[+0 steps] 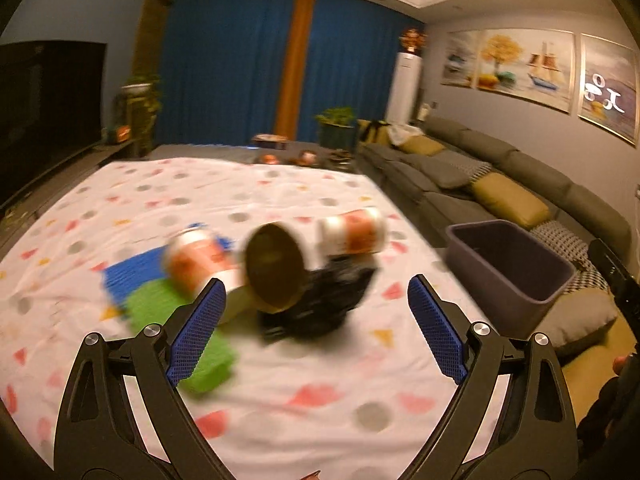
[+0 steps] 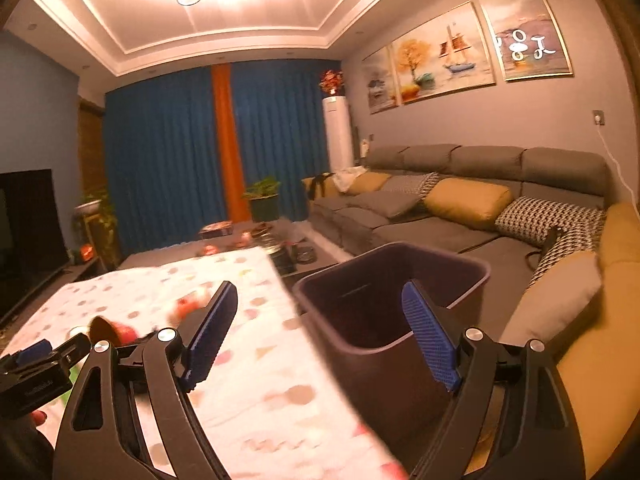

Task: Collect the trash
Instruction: 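Move both tools back over the bed toward the remaining trash, then grasp the black plastic bag with the right tool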

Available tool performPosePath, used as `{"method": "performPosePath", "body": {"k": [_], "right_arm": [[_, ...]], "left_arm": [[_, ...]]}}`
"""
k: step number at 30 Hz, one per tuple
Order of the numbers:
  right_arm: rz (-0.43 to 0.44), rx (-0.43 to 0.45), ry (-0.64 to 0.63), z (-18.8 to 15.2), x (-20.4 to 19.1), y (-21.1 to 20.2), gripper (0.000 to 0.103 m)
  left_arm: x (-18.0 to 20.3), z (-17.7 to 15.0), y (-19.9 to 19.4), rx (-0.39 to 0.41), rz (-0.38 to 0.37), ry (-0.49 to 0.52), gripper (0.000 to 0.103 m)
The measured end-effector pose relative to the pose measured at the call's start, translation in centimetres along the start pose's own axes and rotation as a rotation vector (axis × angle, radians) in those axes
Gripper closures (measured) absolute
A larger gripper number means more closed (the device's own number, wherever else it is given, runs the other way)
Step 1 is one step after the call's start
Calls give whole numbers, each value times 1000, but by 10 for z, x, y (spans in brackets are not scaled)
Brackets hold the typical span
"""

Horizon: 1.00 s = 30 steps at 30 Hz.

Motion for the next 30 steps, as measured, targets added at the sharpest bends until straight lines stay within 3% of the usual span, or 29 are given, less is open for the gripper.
{"method": "performPosePath", "body": {"k": [14,30], "right_arm": [[159,-123,-61,-48,-113,36,21],[217,-307,-64,-90,-155,104,37]], "left_arm": [[-122,0,-29,49,159,-125,12],[-156,9,-30,85,181,-172,12]]}}
Point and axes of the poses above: each gripper's, at about its wrist camera, not at the fingertips, and y roughly the way its jaws point, x to its right, z to its top, the point moved 10 cm from there along y, roughly the way its jaws point, and after that the axes turned 9 degrees about z, right-handed, at the moved point
